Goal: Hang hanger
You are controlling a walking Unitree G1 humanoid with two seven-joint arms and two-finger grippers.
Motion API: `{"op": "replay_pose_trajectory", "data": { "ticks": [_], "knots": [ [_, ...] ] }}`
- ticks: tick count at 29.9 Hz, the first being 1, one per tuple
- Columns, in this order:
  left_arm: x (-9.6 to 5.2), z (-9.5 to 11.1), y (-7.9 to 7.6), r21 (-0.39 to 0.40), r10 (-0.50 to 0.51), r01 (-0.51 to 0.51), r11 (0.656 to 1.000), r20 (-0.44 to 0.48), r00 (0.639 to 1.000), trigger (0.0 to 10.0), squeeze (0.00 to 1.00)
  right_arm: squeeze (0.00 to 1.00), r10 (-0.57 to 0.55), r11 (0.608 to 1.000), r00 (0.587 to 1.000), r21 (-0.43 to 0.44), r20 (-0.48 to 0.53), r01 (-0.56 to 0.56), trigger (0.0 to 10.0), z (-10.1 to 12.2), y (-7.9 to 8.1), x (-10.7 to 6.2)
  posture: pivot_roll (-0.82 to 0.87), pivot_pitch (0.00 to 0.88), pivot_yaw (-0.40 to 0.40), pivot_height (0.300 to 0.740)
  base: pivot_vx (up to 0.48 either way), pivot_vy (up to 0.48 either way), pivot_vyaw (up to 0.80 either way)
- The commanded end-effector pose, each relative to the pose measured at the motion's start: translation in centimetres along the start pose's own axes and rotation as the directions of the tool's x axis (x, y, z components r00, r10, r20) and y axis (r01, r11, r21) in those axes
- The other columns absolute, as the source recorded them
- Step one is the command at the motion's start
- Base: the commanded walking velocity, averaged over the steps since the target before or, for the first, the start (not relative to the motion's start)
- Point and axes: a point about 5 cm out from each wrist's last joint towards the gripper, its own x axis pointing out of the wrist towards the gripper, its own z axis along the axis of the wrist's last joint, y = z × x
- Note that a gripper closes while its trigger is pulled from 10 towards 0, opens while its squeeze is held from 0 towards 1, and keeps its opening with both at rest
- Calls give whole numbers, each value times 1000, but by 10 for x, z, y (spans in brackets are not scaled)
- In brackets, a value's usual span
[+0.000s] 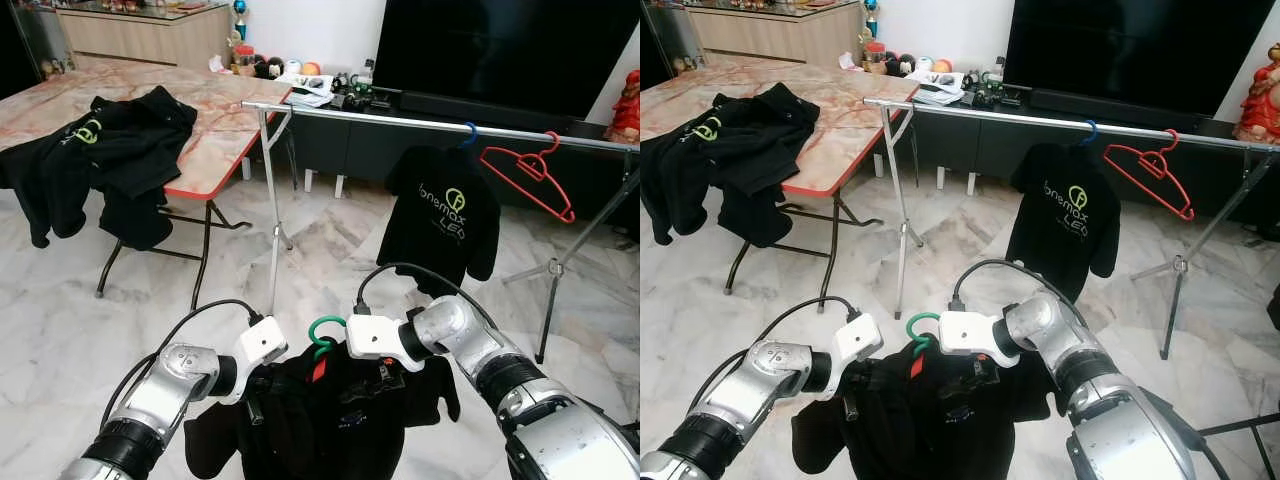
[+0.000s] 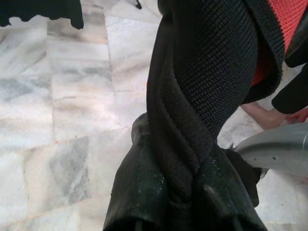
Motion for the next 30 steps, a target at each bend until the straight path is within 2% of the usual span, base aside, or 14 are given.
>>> {"op": "replay_pose_trajectory", "data": {
  "ticks": [1,4,8,13,14,16,19,24,25,26,27,28,29,30],
  "knots": [
    [-10,4,14,4,84,-84,996,5,996,0,0,1000,16,999,998,31,-59,-14,10000,-14,5,-4,126,0,-68,740,0,0,0],
    [-10,2,13,11,75,-75,997,-4,997,0,0,1000,3,1000,998,29,-64,-1,10000,-15,5,-3,128,0,-71,740,0,0,0],
    [-10,1,11,16,46,-46,999,-14,999,0,0,1000,-95,995,989,9,-117,96,10000,-18,0,-3,127,0,-71,740,0,0,0],
    [-11,-4,13,24,60,-59,998,-38,997,0,0,1000,-284,958,949,8,-134,288,10000,-19,-9,-3,129,0,-71,740,0,0,0],
    [-12,-5,14,25,64,-63,998,-42,997,0,0,459,-301,952,946,26,-124,306,10000,-20,-10,-3,129,0,-71,740,0,0,0],
    [-13,-8,15,25,75,-73,997,-53,996,0,0,0,-328,939,940,81,-93,335,10000,-20,-10,-3,129,0,-70,740,0,0,0],
    [-14,-14,15,25,101,-100,995,-77,992,0,0,0,-379,913,922,129,-77,386,10000,-22,-11,-3,129,0,-70,740,0,0,0],
    [-11,-27,21,37,250,-247,968,-117,961,157,0,0,-468,849,877,221,-108,480,10000,-35,-7,-2,137,0,-73,740,0,0,0],
    [-10,-30,25,23,315,-315,949,-118,942,10000,0,0,-498,815,859,274,-118,511,10000,-41,-4,0,137,0,-73,740,0,0,0],
    [-10,-32,26,12,358,-359,933,-118,926,10000,0,0,-517,790,846,309,-126,529,10000,-45,-2,1,139,0,-75,740,0,0,0],
    [-10,-35,30,-16,425,-429,903,-113,898,10000,0,0,-546,742,824,371,-149,559,10000,-53,4,4,138,0,-72,740,0,0,0],
    [-11,-41,32,-90,502,-512,854,-117,857,10000,0,0,-581,661,789,450,-200,601,10000,-65,13,9,139,0,-71,740,0,0,0],
    [-11,-41,32,-90,502,-512,854,-117,857,10000,0,0,-581,661,789,450,-200,601,10000,-65,13,9,139,0,-71,740,0,0,0],
    [-11,-43,32,-127,557,-565,815,-96,825,10000,0,0,-604,574,758,525,-245,628,10000,-77,25,15,140,0,-67,740,0,0,0]
  ]
}}
